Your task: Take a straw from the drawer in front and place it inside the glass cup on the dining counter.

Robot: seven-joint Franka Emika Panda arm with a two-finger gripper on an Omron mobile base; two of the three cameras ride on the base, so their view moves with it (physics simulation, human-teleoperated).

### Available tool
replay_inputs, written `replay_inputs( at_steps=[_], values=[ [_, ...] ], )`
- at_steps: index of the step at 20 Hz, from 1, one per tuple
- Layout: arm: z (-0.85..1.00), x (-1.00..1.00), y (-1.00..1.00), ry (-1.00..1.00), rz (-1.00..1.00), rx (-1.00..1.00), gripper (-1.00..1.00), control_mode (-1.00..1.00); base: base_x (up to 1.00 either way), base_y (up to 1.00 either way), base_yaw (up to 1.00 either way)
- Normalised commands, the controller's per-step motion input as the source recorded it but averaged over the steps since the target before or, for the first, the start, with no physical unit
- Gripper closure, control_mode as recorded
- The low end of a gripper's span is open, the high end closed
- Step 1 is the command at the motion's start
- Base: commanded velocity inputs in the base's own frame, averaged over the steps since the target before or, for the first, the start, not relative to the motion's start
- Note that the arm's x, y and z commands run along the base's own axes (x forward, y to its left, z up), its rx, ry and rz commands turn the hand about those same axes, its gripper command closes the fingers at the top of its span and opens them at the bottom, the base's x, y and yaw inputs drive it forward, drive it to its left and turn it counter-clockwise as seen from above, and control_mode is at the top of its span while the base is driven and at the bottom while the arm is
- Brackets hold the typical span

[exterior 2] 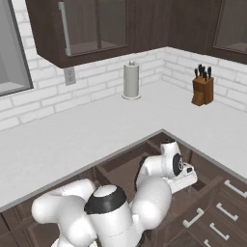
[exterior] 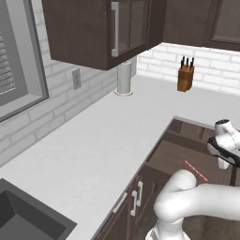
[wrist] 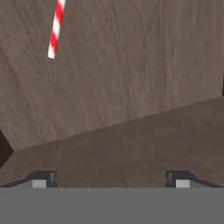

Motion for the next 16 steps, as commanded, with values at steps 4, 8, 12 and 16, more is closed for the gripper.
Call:
replay_inputs(
  at_steps=[4, 8, 12, 16],
  values=[
    [0.53, 0.65, 0.84, 0.0, 0.0, 0.07, -1.0, -1.0, 0.0, 0.0, 0.0],
    [0.12, 0.57, 0.68, 0.0, 0.0, 0.08, -1.0, -1.0, 0.0, 0.0, 0.0],
    [-0.29, 0.3, 0.27, -0.04, 0.0, 0.03, -1.0, -1.0, 0.0, 0.0, 0.0],
    [-0.38, 0.18, 0.22, -0.03, -0.05, 0.0, -1.0, -1.0, 0.0, 0.0, 0.0]
  ],
)
